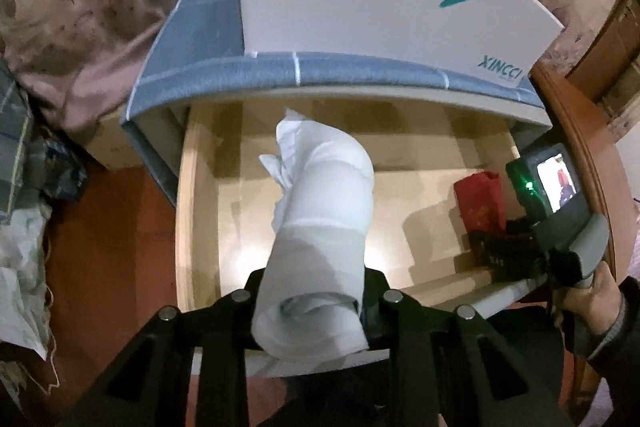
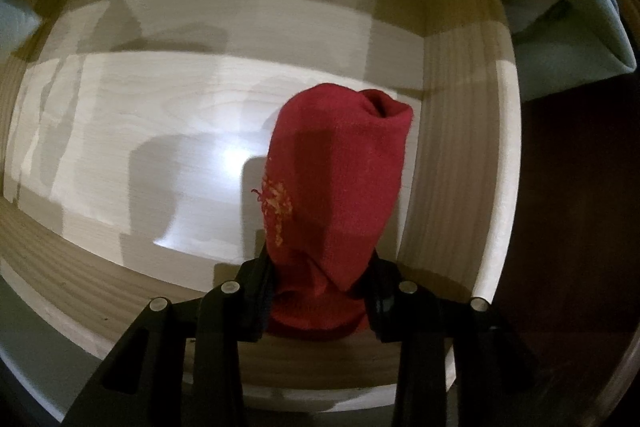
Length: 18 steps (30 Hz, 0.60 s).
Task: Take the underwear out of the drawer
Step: 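Lift the white underwear out of the drawer with the left tool while right holds the red sock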
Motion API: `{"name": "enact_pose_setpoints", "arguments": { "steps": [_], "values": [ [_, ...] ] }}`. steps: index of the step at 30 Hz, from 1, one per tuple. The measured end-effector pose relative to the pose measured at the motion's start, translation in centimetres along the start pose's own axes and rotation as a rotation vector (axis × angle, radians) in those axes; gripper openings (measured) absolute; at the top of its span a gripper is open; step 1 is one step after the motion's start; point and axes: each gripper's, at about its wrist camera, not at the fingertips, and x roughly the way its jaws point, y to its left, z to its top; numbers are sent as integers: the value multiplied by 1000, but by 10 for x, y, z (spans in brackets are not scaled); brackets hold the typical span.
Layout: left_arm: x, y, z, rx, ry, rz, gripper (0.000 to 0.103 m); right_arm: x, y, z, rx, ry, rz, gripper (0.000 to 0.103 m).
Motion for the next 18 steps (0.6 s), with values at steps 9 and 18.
{"name": "enact_pose_setpoints", "arguments": {
  "steps": [9, 18],
  "values": [
    [3, 7, 3, -20, 19, -56, 26, -2, 1, -3, 0, -4, -12, 34],
    [-29, -7, -6, 60, 16, -72, 26, -6, 4, -4, 1, -5, -36, 33]
  ]
}}
